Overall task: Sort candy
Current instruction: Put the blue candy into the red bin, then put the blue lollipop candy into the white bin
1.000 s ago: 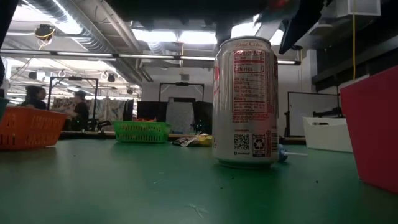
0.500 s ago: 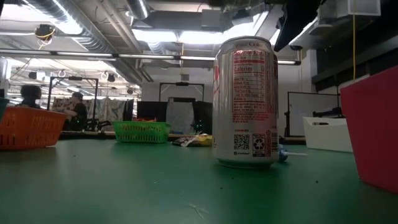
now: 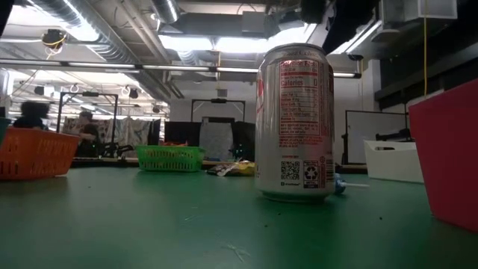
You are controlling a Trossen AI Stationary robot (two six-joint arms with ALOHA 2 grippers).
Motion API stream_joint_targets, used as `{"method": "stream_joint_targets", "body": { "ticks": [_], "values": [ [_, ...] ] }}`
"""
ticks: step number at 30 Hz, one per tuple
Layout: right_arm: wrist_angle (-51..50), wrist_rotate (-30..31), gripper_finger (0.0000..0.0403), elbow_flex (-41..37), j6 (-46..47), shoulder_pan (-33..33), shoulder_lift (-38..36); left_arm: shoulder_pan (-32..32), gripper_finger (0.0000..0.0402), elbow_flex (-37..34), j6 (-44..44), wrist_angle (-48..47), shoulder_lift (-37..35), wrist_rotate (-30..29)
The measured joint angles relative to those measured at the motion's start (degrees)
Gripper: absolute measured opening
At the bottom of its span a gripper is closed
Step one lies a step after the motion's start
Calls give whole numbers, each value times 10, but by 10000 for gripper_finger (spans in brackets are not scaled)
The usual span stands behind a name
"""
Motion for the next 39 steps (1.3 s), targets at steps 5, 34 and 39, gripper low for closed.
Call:
{"method": "stream_joint_targets", "body": {
  "ticks": [5,34,39],
  "values": [
    [7,0,131,0,0,0,0,17,0,45,-61,5,37,49],
    [3,0,131,0,-2,0,0,63,96,63,-46,-24,57,159],
    [3,-1,131,0,-66,0,0,77,96,63,3,-131,8,162]
  ]
}}
